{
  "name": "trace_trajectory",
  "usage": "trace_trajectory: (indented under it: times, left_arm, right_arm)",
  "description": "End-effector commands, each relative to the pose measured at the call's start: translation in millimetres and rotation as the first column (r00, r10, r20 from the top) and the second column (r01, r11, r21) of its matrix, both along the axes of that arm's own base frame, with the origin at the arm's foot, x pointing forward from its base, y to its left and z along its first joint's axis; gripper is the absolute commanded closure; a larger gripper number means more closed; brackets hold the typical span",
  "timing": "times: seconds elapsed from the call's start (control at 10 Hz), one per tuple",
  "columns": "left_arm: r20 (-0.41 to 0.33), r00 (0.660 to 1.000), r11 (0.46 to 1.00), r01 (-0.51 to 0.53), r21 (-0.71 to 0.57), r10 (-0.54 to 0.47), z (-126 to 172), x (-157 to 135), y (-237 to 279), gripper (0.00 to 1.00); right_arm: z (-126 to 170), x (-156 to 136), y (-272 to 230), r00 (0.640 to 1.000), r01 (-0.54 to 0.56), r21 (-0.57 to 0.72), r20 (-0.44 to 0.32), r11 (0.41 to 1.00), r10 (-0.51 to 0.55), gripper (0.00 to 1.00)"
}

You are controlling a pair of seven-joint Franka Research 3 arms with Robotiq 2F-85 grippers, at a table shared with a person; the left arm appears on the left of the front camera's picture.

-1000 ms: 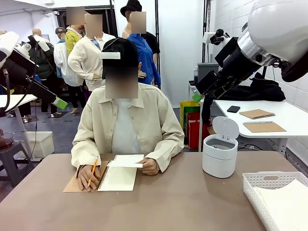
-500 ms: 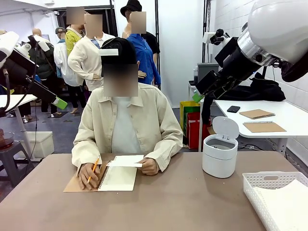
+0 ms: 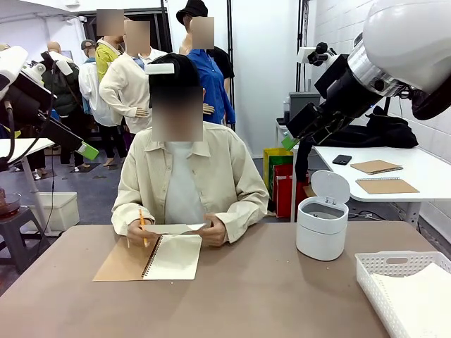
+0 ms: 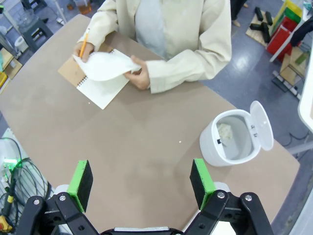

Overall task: Sort the paper based on its condition.
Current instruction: If a person hands you a paper, place it in the Organizing basket , and if it's crumpled, put it in the Trash can.

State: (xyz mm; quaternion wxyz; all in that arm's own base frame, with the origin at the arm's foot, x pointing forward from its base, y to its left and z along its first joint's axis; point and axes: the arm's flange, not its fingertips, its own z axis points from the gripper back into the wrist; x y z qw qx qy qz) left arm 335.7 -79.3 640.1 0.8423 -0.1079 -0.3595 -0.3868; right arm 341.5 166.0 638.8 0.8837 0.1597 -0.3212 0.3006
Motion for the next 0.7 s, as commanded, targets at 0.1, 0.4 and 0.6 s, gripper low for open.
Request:
trace_trajectory:
  times: [0.1, 0.4, 0.6]
  left_arm:
    - [-0.002, 1.0, 1.0, 0.002, -0.009, -0.002, 0.0, -0.1, -0.2, 0.0]
    - [-0.002, 1.0, 1.0, 0.002, -0.009, -0.002, 0.0, -0.1, -0.2, 0.0]
    - [-0.002, 1.0, 1.0, 0.002, -0.009, -0.002, 0.0, -0.1, -0.2, 0.0]
  right_arm:
    - [0.0, 0.0, 0.1, 1.0, 0.0, 0.0, 0.0, 1.0, 0.0, 0.0]
    - [0.0, 0.0, 0.1, 1.0, 0.0, 0.0, 0.0, 1.0, 0.0, 0.0]
    - [0.0, 0.0, 0.1, 1.0, 0.0, 0.0, 0.0, 1.0, 0.0, 0.0]
